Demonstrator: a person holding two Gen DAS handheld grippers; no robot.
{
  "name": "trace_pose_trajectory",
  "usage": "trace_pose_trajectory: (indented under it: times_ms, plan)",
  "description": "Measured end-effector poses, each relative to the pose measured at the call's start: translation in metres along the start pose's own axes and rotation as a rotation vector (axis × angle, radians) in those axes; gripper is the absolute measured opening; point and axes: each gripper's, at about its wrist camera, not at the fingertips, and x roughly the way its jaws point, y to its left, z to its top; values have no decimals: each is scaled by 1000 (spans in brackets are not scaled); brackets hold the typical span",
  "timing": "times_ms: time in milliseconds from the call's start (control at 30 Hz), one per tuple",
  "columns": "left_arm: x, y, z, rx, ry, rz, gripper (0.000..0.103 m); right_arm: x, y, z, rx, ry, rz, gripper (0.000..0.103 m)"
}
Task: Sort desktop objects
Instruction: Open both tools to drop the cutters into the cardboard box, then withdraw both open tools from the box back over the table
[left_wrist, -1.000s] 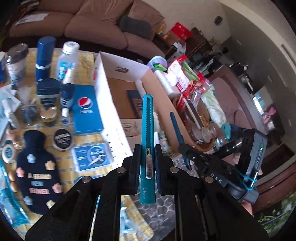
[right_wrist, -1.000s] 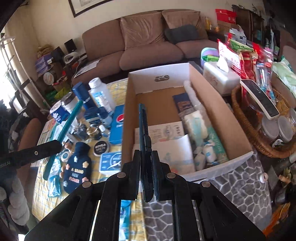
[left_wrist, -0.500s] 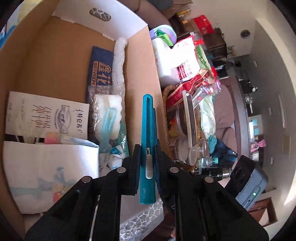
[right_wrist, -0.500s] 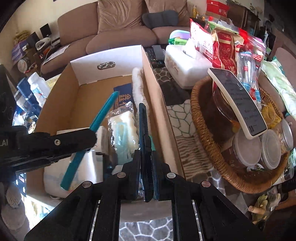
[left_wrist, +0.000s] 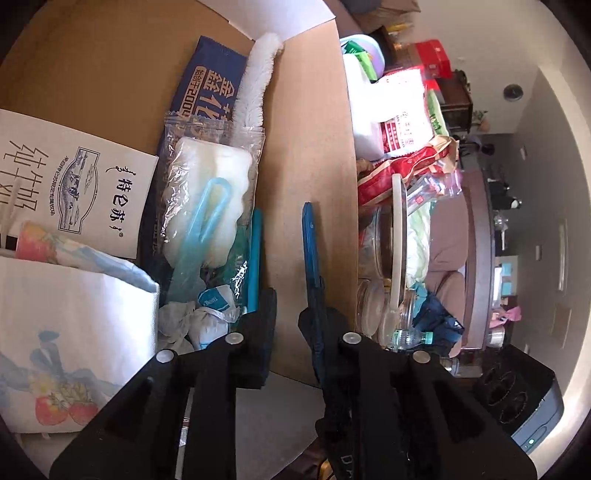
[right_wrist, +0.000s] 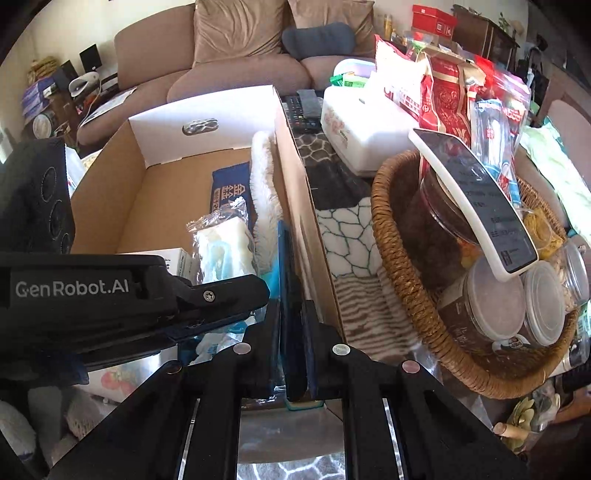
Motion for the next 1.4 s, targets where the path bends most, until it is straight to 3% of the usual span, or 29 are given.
trace_pose_trajectory:
  times_ms: [233, 367, 433, 533, 600, 633, 667, 800, 1033, 1167, 1400]
  plan:
    - [-29, -1, 0, 55, -15, 33, 27, -19, -4, 0, 30, -44, 9, 24]
    - [-55, -9, -5, 144, -49, 105, 38, -30, -3, 0, 43, -52, 6, 24]
    - [-67, -12, -10, 184, -62, 141, 44, -35, 0, 1, 39, -52, 0, 32]
    - [-79, -14, -18, 220, -72, 193, 59, -41, 6, 0, 37, -52, -5, 50]
    - [-88, -14, -24, 239, -84, 223, 80, -43, 9, -2, 42, -47, -5, 61]
    - [-93, -14, -28, 247, -92, 227, 88, -44, 10, -4, 45, -44, -4, 68]
    - [-99, -14, -32, 258, -103, 233, 103, -44, 10, -5, 49, -40, -6, 79]
    - [-122, -18, -48, 337, -149, 290, 103, -44, 12, -12, 58, -21, -21, 96]
    - [-164, -14, -65, 413, -208, 364, 103, -55, 21, -23, 62, -28, -43, 98]
    - [-183, 1, -73, 424, -219, 396, 103, -64, 32, -28, 61, -36, -37, 103]
    - [-222, 29, -90, 469, -227, 458, 103, -79, 59, -37, 58, -37, -19, 103]
